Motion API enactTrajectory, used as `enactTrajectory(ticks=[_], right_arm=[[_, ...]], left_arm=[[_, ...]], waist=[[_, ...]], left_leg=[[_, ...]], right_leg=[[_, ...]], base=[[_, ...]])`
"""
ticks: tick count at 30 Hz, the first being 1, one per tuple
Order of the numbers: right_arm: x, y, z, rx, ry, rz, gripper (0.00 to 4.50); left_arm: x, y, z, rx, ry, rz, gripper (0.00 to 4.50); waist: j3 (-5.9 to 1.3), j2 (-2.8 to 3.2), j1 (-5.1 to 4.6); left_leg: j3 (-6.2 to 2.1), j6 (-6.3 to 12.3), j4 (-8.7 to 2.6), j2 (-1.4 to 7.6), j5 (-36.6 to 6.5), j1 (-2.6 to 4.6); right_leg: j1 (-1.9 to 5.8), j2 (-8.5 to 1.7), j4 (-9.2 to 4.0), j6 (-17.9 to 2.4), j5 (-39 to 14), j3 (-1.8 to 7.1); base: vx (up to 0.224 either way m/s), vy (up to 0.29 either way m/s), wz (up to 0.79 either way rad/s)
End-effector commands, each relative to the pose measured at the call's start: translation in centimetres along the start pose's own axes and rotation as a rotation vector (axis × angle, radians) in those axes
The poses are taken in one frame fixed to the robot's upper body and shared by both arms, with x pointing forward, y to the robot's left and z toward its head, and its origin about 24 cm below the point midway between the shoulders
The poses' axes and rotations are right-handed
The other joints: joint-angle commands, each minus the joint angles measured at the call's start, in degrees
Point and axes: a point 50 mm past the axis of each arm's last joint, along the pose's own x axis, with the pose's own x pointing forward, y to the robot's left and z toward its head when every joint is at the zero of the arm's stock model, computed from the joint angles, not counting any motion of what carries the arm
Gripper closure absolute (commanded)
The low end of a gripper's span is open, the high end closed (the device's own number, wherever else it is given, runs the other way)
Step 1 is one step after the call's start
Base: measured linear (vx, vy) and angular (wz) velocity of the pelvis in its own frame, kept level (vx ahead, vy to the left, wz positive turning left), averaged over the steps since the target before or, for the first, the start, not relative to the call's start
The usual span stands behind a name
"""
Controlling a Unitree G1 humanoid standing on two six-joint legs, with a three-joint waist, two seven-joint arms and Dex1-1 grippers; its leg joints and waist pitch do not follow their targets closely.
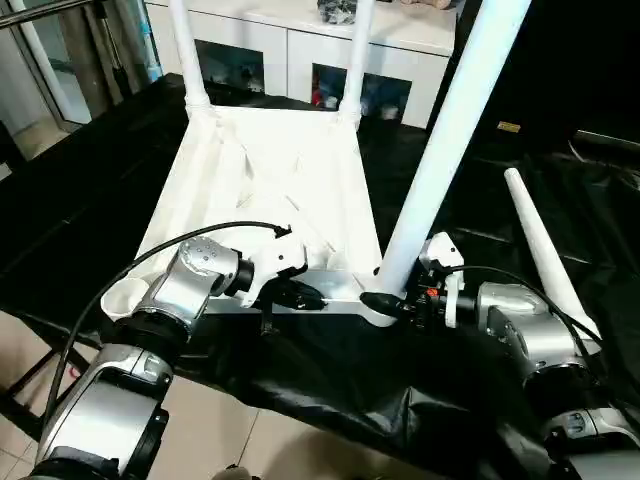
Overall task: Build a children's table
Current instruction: Rotate leg to tighten, then rotate table base
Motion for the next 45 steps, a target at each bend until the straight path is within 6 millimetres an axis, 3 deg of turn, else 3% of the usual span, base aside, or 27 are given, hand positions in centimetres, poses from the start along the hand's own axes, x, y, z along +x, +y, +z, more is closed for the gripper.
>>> enactTrajectory(ticks=[1,2,5,7,10,11,12,17,19,22,26,27,29,31,32,34,37,38,39,40,42,43,44,45], right_arm=[[2.4,1.5,-0.9,0.012,0.049,0.028,1.74],[2.8,0.6,-1.1,0.035,0.06,-0.103,1.74],[3.3,-1.1,-1.4,0.098,0.076,-0.394,1.75],[3.3,-1.5,-1.4,0.135,0.071,-0.46,1.75],[3.5,-1.7,-1.2,0.156,0.056,-0.53,1.75],[3.9,-1.6,-1.0,0.174,0.029,-0.528,1.75],[3.9,-1.6,-1.0,0.174,0.029,-0.528,1.2],[4.4,-1.5,-0.4,0.176,-0.011,-0.508,0.78],[4.3,-1.6,-0.3,0.156,-0.017,-0.521,0.78],[2.2,-2.7,0.8,0.149,-0.123,-0.558,0.78],[-0.6,-3.1,0.8,0.117,-0.181,-0.529,0.78],[-1.3,-3.2,0.7,0.108,-0.185,-0.533,0.78],[-1.7,-3.2,0.7,0.103,-0.188,-0.538,0.78],[-3.3,-3.7,0.8,0.103,-0.218,-0.585,0.78],[-3.6,-3.8,0.8,0.104,-0.226,-0.593,0.78],[-4.9,-4.0,1.0,0.096,-0.237,-0.616,0.78],[-5.5,-3.9,0.8,0.096,-0.201,-0.608,0.78],[-5.5,-3.7,0.7,0.089,-0.182,-0.59,0.68],[-5.5,-3.7,0.7,0.089,-0.182,-0.59,0.68],[-5.3,-3.3,0.4,0.079,-0.154,-0.556,0.64],[-4.9,-2.2,0.0,0.059,-0.119,-0.48,0.64],[-4.7,-1.5,0.0,0.063,-0.114,-0.432,0.64],[-4.6,-1.2,0.0,0.064,-0.115,-0.415,0.64],[-4.5,-0.8,0.0,0.064,-0.118,-0.387,0.64]], left_arm=[[1.9,0.1,2.2,0.029,-0.065,0.033,4.5],[2.3,0.3,2.6,0.013,-0.076,0.07,4.5],[3.4,0.7,3.6,-0.042,-0.107,0.164,4.5],[3.8,0.8,4.0,-0.071,-0.121,0.193,4.5],[4.5,0.9,4.6,-0.091,-0.132,0.227,4.5],[5.0,0.8,5.0,-0.096,-0.139,0.241,4.5],[5.0,0.8,5.0,-0.096,-0.139,0.241,4.5],[5.7,0.5,5.4,-0.087,-0.151,0.237,4.5],[5.7,0.5,5.5,-0.085,-0.15,0.239,4.5],[5.9,0.5,5.4,-0.091,-0.138,0.257,4.5],[6.2,0.6,5.4,-0.113,-0.142,0.282,4.5],[6.3,0.6,5.4,-0.119,-0.145,0.289,4.5],[6.3,0.6,5.4,-0.122,-0.147,0.294,4.5],[6.5,0.5,5.5,-0.123,-0.155,0.293,4.5],[6.5,0.5,5.5,-0.123,-0.157,0.292,4.5],[6.7,0.3,5.8,-0.106,-0.176,0.298,4.5],[6.5,0.6,6.6,-0.09,-0.241,0.351,4.5],[6.2,0.7,6.7,-0.105,-0.261,0.345,4.23],[6.2,0.7,6.7,-0.105,-0.261,0.345,4.23],[5.7,0.8,6.8,-0.105,-0.273,0.341,3.95],[4.6,1.0,6.7,-0.115,-0.279,0.36,3.92],[3.9,1.2,6.4,-0.105,-0.265,0.382,3.8],[3.6,1.3,6.2,-0.099,-0.26,0.397,3.63],[2.9,1.4,5.9,-0.093,-0.254,0.427,3.53]], waist=[[-3.28,0.12,-0.4],[-3.16,0.17,-0.91],[-3.04,0.27,-2.51],[-3.17,0.11,-2.81],[-3.36,0.12,-2.69],[-3.44,0.14,-2.59],[-3.46,0.12,-2.6],[-3.73,0.18,-2.35],[-3.69,0.31,-2.28],[-3.71,0.02,-1.89],[-3.98,-0.04,-0.89],[-4.0,0.16,-0.9],[-4.01,-0.09,-1.0],[-4.05,0.39,-0.8],[-4.08,0.16,-1.0],[-4.15,0.28,-0.83],[-4.28,0.2,-0.64],[-4.3,0.18,-0.59],[-4.27,0.23,-0.53],[-4.31,-0.01,-0.6],[-4.34,0.14,-0.33],[-4.29,0.2,-0.68],[-4.14,0.11,-0.86],[-4.02,-0.99,-1.03]], left_leg=[[-1.72,0.03,-4.06,2.86,-16.3,0.72],[-1.87,-0.31,-4.06,2.81,-17.5,1.0],[-2.22,-1.53,-4.0,2.56,-19.7,1.02],[-2.13,-0.76,-3.76,2.41,-19.6,0.97],[-1.82,0.64,-3.69,2.41,-18.0,0.82],[-1.72,1.04,-3.7,2.42,-17.3,0.72],[-1.66,1.17,-3.68,2.43,-17.0,0.73],[-1.39,2.19,-3.64,2.53,-14.1,0.48],[-1.32,2.33,-3.61,2.48,-14.1,0.54],[-1.21,2.77,-3.59,2.58,-13.6,0.76],[-1.09,4.29,-3.47,2.72,-10.8,0.56],[-1.1,4.77,-3.4,2.6,-9.9,0.27],[-1.16,5.19,-3.34,2.55,-9.3,0.05],[-1.16,5.3,-3.25,2.46,-8.7,0.03],[-1.13,5.57,-3.18,2.47,-8.6,-0.05],[-1.11,6.0,-3.06,2.42,-8.0,-0.12],[-1.09,6.9,-2.89,2.34,-6.5,-0.3],[-1.12,7.1,-2.85,2.31,-6.3,-0.38],[-1.11,7.29,-2.83,2.3,-6.2,-0.45],[-1.08,7.34,-2.78,2.27,-6.4,-0.43],[-1.21,7.55,-2.78,2.47,-5.9,-0.73],[-1.21,7.81,-2.78,2.59,-6.0,-0.67],[-1.18,7.86,-2.8,2.6,-6.7,-0.66],[-1.1,7.88,-2.84,2.57,-7.3,-0.76]], right_leg=[[2.2,-5.67,-4.59,-9.6,-26.6,2.7],[1.82,-5.68,-5.09,-8.4,-29.8,2.68],[1.59,-5.55,-5.41,-7.6,-33.1,2.3],[1.67,-5.58,-5.7,-7.1,-33.1,2.37],[1.69,-5.34,-5.45,-8.1,-29.2,2.61],[1.77,-5.29,-5.21,-8.7,-27.3,2.68],[1.78,-5.24,-5.13,-9.0,-26.4,2.72],[2.3,-5.14,-4.24,-11.8,-18.9,2.8],[2.3,-5.17,-4.27,-11.9,-18.8,2.82],[2.23,-5.08,-4.29,-11.6,-18.9,2.85],[2.68,-5.02,-3.76,-11.8,-14.1,2.94],[2.83,-5.0,-3.56,-12.3,-12.6,2.94],[2.94,-5.06,-3.49,-12.5,-12.3,2.84],[3.0,-5.04,-3.68,-12.2,-12.7,2.83],[2.97,-4.92,-3.6,-12.4,-12.2,2.77],[3.03,-4.92,-3.56,-12.5,-11.3,2.79],[3.12,-4.75,-3.28,-12.7,-9.1,2.73],[3.21,-4.74,-3.2,-12.8,-8.7,2.71],[3.19,-4.85,-3.21,-12.9,-8.6,2.66],[3.13,-4.82,-3.24,-12.8,-9.0,2.62],[3.46,-5.06,-2.92,-13.4,-7.9,2.66],[3.19,-4.88,-2.9,-13.8,-7.5,2.58],[3.1,-4.83,-3.07,-13.5,-8.4,2.53],[3.16,-4.75,-3.25,-13.0,-9.9,2.45]], base=[[0.0,0.0,0.0],[0.0,0.0,0.0],[0.0,0.0,0.0],[0.0,0.0,0.0],[0.0,0.0,0.0],[0.0,0.0,0.0],[0.0,0.0,0.0],[0.0,0.0,0.0],[0.0,0.0,0.0],[0.0,0.0,0.0],[0.0,0.0,0.0],[0.0,0.0,0.0],[0.0,0.0,0.0],[0.0,0.0,0.0],[0.0,0.0,0.0],[0.0,0.0,0.0],[0.0,0.0,0.0],[0.0,0.0,0.0],[0.0,0.0,0.0],[0.0,0.0,0.0],[0.0,0.0,0.0],[0.0,0.0,0.0],[0.0,0.0,0.0],[0.0,0.0,0.0]])
